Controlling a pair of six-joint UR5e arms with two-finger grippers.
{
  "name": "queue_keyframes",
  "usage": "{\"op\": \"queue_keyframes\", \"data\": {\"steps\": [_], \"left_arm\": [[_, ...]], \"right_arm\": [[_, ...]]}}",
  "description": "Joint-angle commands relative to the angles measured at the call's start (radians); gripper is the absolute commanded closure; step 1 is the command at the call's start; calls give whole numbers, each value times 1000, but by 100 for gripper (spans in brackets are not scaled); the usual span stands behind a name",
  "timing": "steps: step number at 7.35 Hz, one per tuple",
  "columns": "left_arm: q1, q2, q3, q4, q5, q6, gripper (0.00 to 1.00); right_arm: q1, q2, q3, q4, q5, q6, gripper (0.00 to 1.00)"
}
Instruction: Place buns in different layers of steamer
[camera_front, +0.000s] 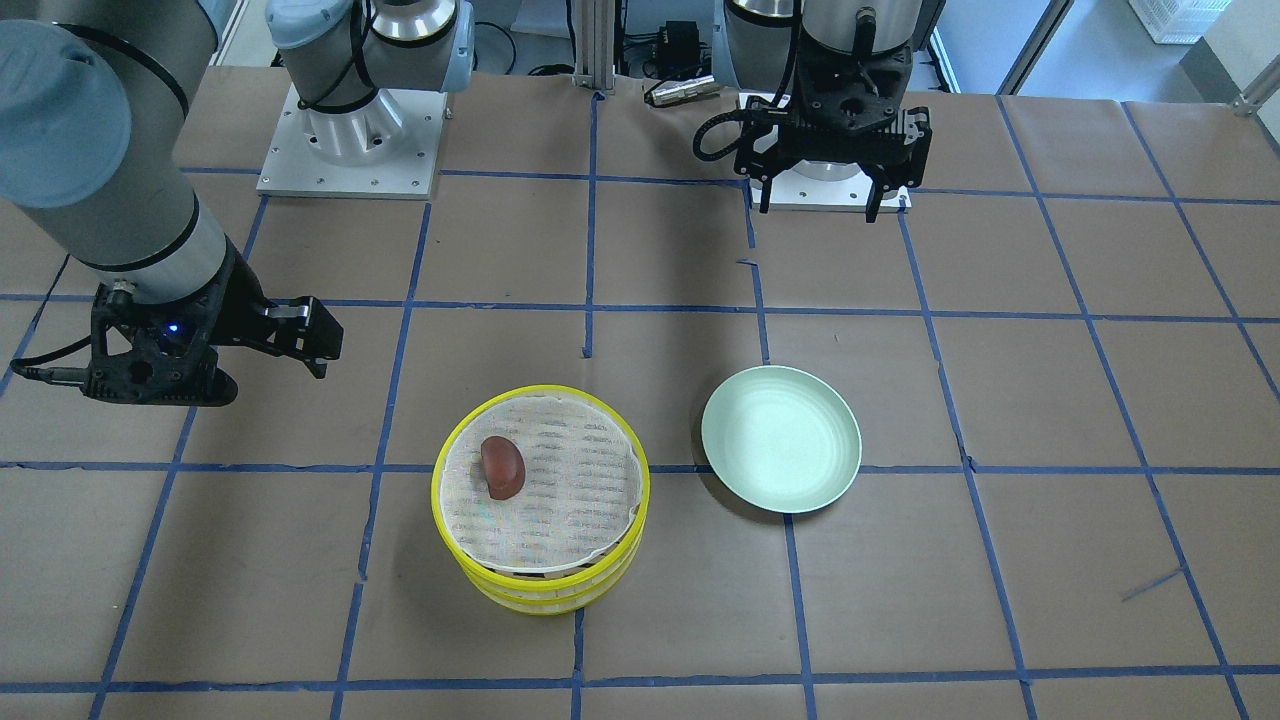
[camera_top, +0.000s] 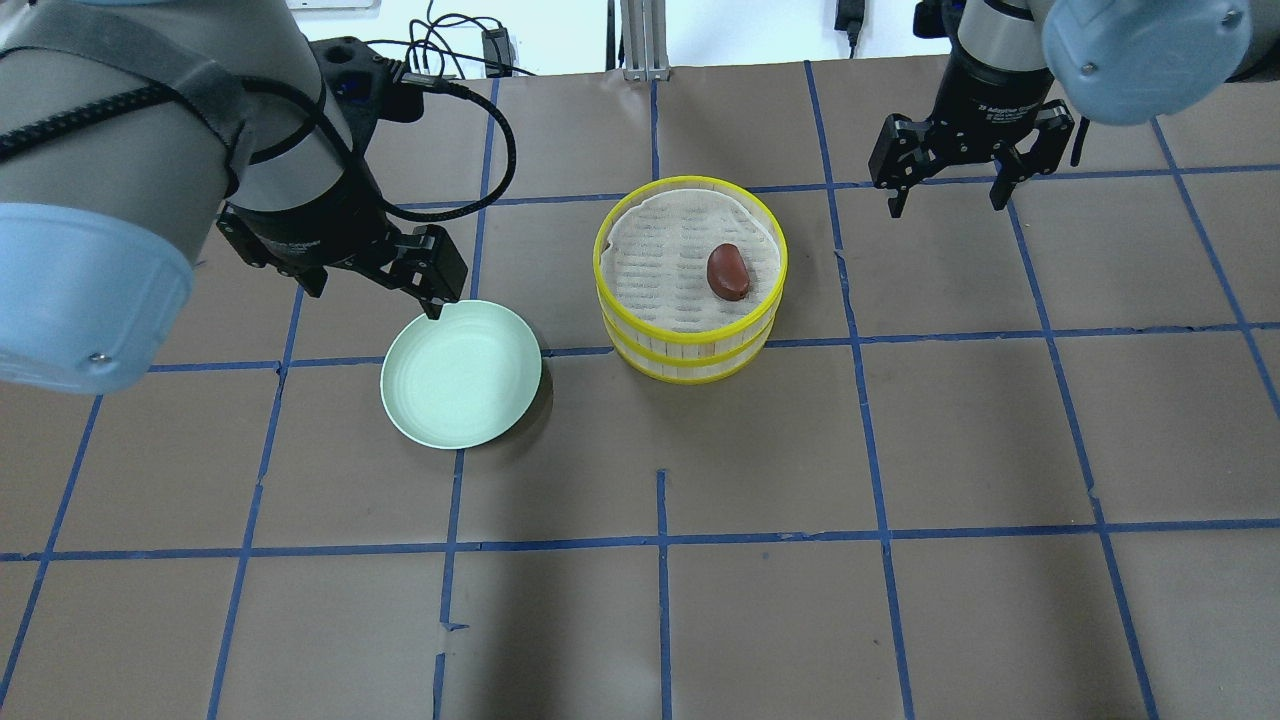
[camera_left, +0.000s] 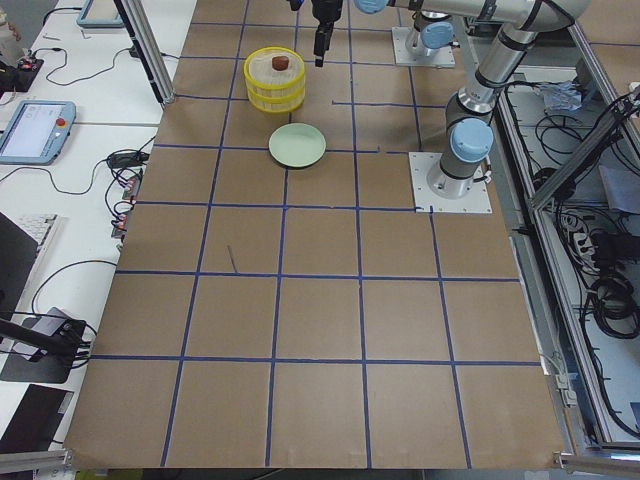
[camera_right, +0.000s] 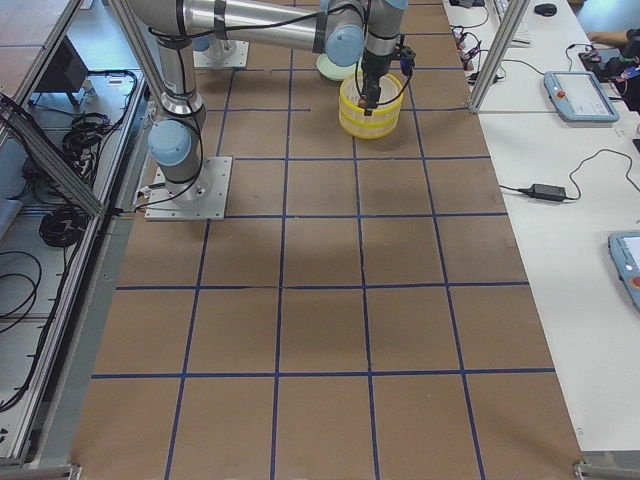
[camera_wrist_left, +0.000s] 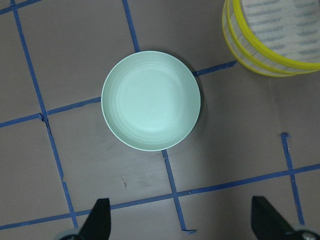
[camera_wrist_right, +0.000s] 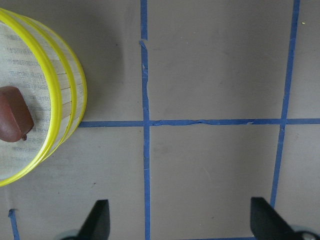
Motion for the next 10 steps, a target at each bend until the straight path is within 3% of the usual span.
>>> {"op": "queue_keyframes", "data": {"steps": [1, 2, 7, 8, 10], "left_arm": [[22, 2, 1, -27, 10, -8, 0], [36, 2, 1, -29, 42, -8, 0], [50, -2, 19, -21, 29, 1, 0], [48, -10, 24, -13, 30, 1, 0], [53, -13, 29, 5, 35, 3, 0]], "right_arm": [[0, 2, 1, 1, -1, 2, 0], [0, 2, 1, 1, -2, 2, 0], [0, -17, -5, 1, 2, 5, 0], [15, -24, -11, 6, 39, 21, 0], [25, -88, -36, 57, 51, 78, 0]]}}
